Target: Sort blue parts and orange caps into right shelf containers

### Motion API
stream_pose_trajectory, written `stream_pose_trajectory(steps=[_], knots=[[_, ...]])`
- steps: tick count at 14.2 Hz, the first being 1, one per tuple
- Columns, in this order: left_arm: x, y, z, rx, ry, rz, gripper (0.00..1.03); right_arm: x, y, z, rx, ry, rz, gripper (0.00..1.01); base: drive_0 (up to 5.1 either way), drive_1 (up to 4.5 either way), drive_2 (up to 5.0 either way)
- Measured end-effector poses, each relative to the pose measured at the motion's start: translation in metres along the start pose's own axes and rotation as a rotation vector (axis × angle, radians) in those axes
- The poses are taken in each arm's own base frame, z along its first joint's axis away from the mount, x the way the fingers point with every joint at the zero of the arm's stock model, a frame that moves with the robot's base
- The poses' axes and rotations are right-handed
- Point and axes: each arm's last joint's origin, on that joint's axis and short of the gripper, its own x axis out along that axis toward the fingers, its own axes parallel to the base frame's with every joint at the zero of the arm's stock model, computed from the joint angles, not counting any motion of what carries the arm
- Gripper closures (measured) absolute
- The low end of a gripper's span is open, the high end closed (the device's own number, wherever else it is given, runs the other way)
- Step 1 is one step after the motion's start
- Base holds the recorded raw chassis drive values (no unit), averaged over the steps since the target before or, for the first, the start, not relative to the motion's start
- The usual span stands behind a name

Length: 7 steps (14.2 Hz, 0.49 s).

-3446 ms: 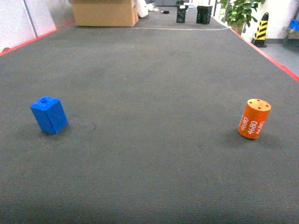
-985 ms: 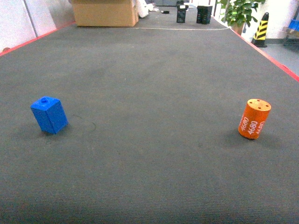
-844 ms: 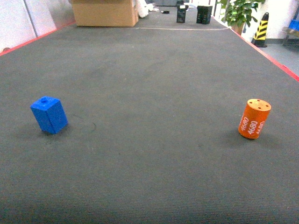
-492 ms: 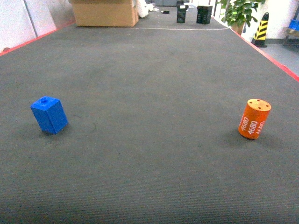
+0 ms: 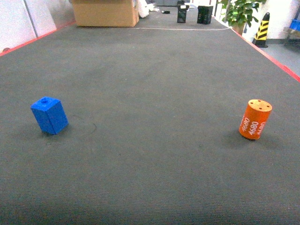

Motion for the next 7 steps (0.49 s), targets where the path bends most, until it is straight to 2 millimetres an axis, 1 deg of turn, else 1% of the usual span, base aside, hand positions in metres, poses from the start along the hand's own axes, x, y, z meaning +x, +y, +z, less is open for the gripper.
stream_pose_trajectory(steps=[7], knots=[[0.0, 0.0, 0.0, 0.0, 0.0, 0.0, 0.05, 0.0, 0.0, 0.0, 0.0, 0.0, 0.0, 0.03, 0.0, 0.0, 0.0]])
